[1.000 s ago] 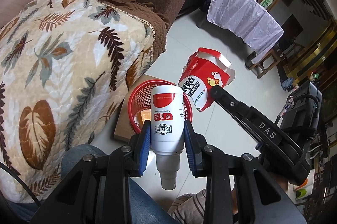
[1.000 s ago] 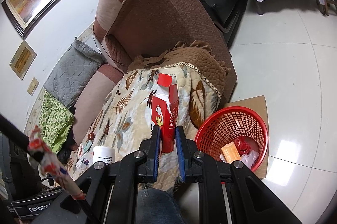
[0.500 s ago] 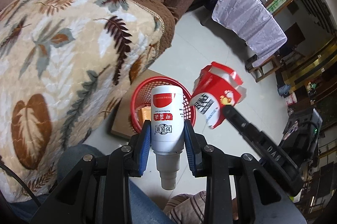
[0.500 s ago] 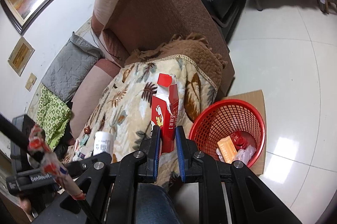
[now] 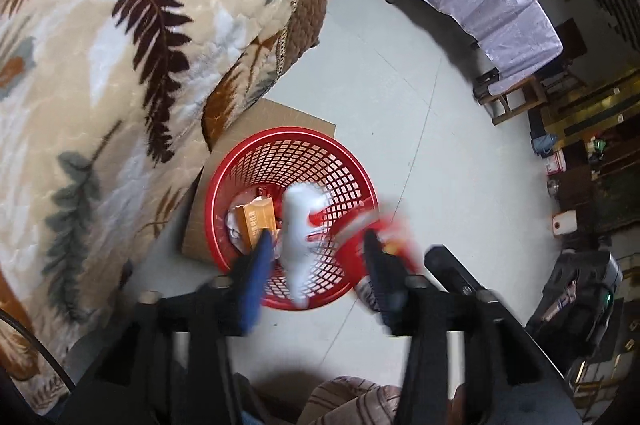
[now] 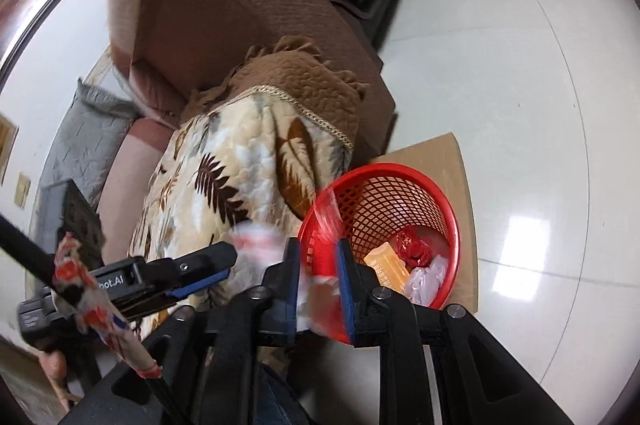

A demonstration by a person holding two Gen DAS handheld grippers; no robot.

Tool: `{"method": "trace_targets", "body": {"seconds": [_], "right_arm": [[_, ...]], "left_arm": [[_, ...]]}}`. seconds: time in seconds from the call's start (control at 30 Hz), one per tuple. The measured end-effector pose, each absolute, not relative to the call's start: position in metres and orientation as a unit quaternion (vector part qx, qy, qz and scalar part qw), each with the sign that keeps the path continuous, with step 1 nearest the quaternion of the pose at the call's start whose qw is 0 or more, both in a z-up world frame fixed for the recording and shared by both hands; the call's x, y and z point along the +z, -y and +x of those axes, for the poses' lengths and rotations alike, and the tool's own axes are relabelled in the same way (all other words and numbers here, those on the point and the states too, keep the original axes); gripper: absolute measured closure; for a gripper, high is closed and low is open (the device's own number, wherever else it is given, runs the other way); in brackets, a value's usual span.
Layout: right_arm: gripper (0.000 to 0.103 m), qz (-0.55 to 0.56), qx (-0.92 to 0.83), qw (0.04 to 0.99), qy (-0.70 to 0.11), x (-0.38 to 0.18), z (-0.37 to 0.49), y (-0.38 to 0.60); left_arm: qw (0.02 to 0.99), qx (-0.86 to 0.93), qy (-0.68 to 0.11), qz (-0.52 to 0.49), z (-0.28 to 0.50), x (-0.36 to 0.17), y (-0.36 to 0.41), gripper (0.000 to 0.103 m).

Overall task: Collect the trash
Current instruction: 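Open both tools over the red mesh basket to drop the items, then move both empty tools back over the trash on the blanket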

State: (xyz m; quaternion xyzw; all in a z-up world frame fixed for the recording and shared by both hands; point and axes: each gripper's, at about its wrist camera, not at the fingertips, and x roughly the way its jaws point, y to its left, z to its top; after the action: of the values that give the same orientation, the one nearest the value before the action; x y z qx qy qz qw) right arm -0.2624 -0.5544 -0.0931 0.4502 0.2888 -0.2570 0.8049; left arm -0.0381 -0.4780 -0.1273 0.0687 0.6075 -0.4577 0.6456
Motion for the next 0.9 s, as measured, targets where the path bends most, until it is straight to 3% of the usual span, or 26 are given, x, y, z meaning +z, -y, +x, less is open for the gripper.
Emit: {"method": "trace_targets", "body": {"seconds": [0.03, 0.2, 0.27, 0.33, 0.53, 0.67, 0.9], "right_arm": [[0.071, 0.452, -0.259, 0.804, -0.287, -0.092, -0.264, 0.554], [0.070, 0.438, -0.250, 0.819, -0.275, -0.077, -0.267, 0.547], [0.053, 0.424, -0.237, 0.832, -0.266, -0.067, -0.262, 0.538], [0.044, 0.409, -0.217, 0.847, -0.262, -0.056, -0.249, 0.524], [0.036, 0.370, -0.124, 0.883, -0.262, -0.028, -0.190, 0.472], [0.031, 0.342, -0.072, 0.897, -0.270, -0.015, -0.148, 0.431], [0.030, 0.316, -0.009, 0.899, -0.304, -0.019, -0.080, 0.376]], "left_arm": [[0.646, -0.456, -0.608, 0.067, -0.036, -0.128, 0.478, 0.050], [0.659, -0.455, -0.598, 0.036, -0.025, -0.110, 0.459, 0.050], [0.675, -0.457, -0.579, 0.026, -0.021, -0.091, 0.444, 0.050], [0.699, -0.453, -0.552, 0.023, -0.019, -0.068, 0.422, 0.050], [0.773, -0.413, -0.482, 0.006, -0.009, -0.005, 0.321, 0.042], [0.796, -0.389, -0.463, -0.004, 0.011, 0.015, 0.264, 0.041], [0.851, -0.315, -0.418, -0.028, 0.050, 0.023, 0.167, 0.041]]}}
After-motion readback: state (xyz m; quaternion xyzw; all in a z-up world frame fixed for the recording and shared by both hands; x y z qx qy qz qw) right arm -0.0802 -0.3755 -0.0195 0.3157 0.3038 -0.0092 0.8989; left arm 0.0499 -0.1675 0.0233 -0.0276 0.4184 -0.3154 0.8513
